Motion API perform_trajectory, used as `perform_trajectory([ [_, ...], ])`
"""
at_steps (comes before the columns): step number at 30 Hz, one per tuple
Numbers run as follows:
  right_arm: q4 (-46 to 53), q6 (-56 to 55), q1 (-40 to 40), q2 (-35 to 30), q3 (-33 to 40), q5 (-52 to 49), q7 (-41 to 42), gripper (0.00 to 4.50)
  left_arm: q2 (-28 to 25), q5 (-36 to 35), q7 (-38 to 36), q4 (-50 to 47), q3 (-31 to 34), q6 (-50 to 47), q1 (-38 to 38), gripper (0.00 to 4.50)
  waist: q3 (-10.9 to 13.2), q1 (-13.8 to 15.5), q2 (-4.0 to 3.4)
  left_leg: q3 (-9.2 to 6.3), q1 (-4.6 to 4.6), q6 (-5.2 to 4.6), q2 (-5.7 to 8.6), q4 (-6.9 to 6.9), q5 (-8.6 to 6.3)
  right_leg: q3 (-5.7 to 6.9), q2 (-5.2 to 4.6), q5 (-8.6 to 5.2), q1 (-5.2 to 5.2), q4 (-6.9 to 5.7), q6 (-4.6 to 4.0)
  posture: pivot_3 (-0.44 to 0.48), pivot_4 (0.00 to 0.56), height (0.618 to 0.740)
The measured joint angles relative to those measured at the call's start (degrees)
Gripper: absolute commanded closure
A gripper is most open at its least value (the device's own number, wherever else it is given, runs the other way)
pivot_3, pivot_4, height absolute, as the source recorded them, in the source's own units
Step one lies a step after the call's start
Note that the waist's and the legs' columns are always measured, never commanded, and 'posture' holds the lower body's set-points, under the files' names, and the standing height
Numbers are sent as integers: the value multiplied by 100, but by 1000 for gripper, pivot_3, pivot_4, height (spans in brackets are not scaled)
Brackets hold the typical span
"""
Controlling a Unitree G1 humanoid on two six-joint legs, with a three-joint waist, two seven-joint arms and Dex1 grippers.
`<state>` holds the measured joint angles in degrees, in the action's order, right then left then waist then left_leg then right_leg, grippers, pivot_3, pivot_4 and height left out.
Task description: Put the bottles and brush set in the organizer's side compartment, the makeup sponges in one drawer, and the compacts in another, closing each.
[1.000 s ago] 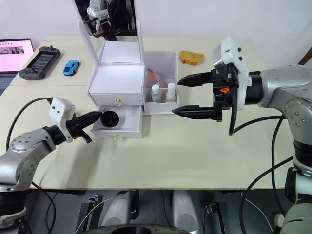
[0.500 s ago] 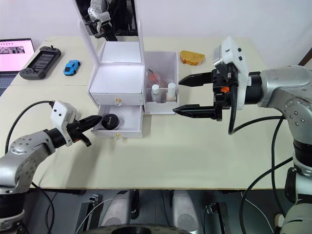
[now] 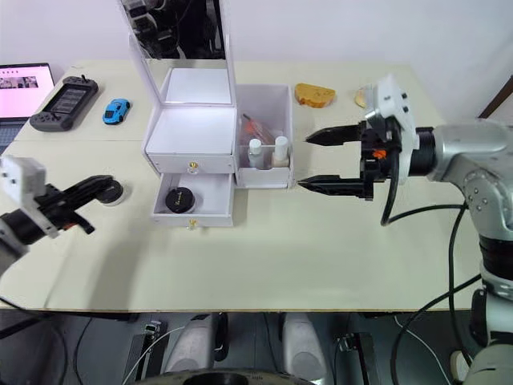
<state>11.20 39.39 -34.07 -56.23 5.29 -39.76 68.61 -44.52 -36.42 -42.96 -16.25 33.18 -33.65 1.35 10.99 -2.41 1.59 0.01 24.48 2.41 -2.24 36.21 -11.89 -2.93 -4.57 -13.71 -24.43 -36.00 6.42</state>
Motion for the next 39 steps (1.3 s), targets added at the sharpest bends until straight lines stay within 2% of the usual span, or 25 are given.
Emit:
perform_trajectory([
  [2, -453, -291, 359, -15, 3, 263, 136, 0, -135, 146, -120, 361, 303, 244, 225, 4432, 1, -2, -2, 4, 0, 0, 1, -1, 0, -1, -3, 0, -1, 2, -1, 0, 150, 738],
  [5, -1240, -808, 727, -18, 99, 640, 140, 0, -214, 344, -378, 1104, 678, 739, 532, 3550, 0, -9, 0, 4, 0, 0, -1, -4, 0, -1, -3, 0, -5, 3, -2, 0, 150, 738],
  [8, -2098, -1193, 1272, -16, 488, 883, 88, 0, -277, 631, -585, 2201, 1257, 1390, 963, 2062, 1, -15, -2, 10, 0, 1, -1, -17, 0, -2, -5, -1, -8, 11, -3, 0, 150, 738],
  [12, -2514, -1663, 1581, -24, 783, 1037, 118, 0, -279, 845, -862, 3105, 1508, 2195, 1289, 25, 2, -18, -4, 11, -3, 3, -8, -14, -2, -1, -5, 1, -8, 10, -5, 0, 150, 738],
  [20, -3163, -2033, 2014, -28, 1286, 1140, 157, 0, -137, 870, -953, 3553, 1797, 2722, 1765, 25, -2, -16, -10, 32, -7, 23, -23, -20, -14, 8, -17, 25, -9, 78, -44, 0, 150, 738],
  [25, -3120, -1853, 1911, 58, 1259, 1132, 158, 0, -136, 813, -943, 3385, 1703, 2670, 1629, 25, -2, -16, -9, 48, -6, 22, -25, -21, -13, 7, -20, 28, -3, 80, -48, 0, 150, 738],
  [28, -2735, -1541, 1775, 68, 1113, 1066, 206, 0, -132, 814, -882, 3121, 1640, 2574, 1606, 25, -2, -27, -10, 65, -4, 7, -34, -25, -4, 5, -16, 29, -3, 68, -48, 0, 150, 738],
  [33, -1304, -704, 1123, 19, 636, 740, 242, 0, -48, 559, -646, 2190, 1383, 1919, 1475, 25, -1, -16, -11, 67, -6, 5, -57, -25, -3, 8, 6, 29, -15, 47, -46, 0, 150, 738],
  [39, -626, 396, -263, 347, 77, 494, -321, 0, -52, 609, -88, 1555, 775, 1117, 1183, 25, 0, -17, -10, 76, -4, 5, -55, -22, -3, 4, 0, 30, -19, 50, -48, 0, 150, 738],
])
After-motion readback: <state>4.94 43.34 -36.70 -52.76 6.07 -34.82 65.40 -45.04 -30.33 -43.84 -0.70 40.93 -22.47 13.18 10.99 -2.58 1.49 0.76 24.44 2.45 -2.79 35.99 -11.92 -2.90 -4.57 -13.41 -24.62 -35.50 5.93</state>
